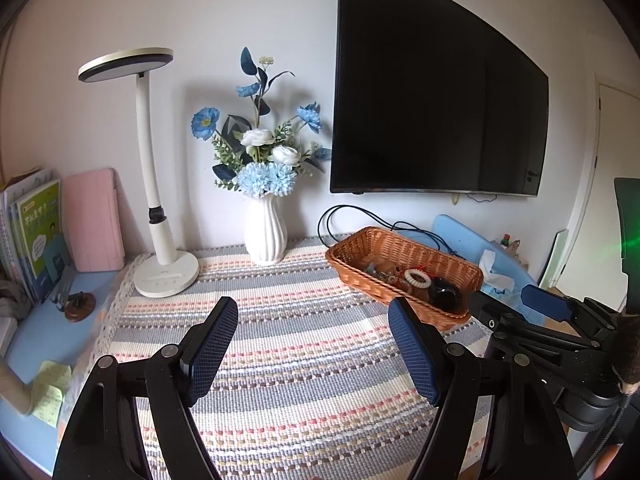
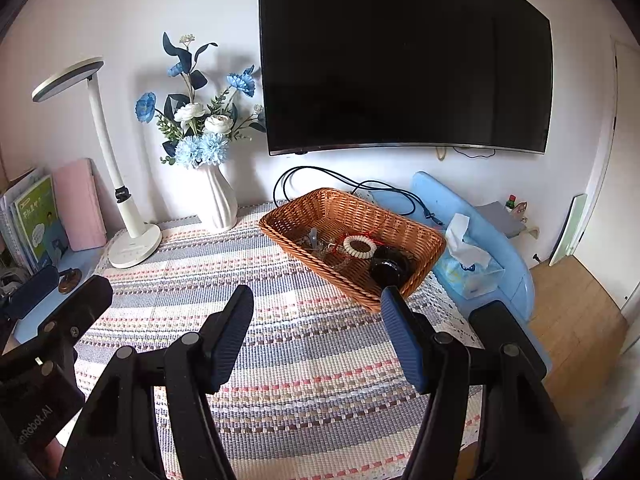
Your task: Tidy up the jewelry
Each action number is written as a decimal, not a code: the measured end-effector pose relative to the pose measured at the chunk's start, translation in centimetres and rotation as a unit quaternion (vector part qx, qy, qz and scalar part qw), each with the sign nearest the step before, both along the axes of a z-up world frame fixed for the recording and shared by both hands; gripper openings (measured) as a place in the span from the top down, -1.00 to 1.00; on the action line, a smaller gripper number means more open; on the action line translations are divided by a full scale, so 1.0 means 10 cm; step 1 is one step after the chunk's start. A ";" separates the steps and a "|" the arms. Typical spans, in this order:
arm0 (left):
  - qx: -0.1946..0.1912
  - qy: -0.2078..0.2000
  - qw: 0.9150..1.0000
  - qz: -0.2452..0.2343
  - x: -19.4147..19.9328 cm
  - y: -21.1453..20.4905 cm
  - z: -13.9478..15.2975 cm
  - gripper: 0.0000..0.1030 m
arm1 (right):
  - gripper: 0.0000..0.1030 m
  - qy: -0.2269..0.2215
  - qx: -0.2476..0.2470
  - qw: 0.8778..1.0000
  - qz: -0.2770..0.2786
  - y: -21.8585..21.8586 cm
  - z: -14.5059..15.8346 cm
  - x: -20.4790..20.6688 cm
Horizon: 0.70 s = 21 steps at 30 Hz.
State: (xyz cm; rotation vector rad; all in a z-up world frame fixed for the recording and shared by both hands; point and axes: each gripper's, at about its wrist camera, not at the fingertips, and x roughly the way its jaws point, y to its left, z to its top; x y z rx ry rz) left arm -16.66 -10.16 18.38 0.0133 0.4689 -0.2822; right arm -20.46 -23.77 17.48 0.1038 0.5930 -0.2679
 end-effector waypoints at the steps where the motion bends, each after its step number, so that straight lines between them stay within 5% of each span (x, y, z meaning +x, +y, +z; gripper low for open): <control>1: 0.000 0.000 1.000 0.001 0.00 0.00 0.00 -0.53 | -0.32 0.000 0.000 1.000 0.000 0.00 0.00 0.00; 21: -0.004 -0.007 1.000 -0.005 -0.04 0.01 0.01 -0.53 | -0.32 0.006 0.002 1.000 0.007 0.03 -0.02 0.02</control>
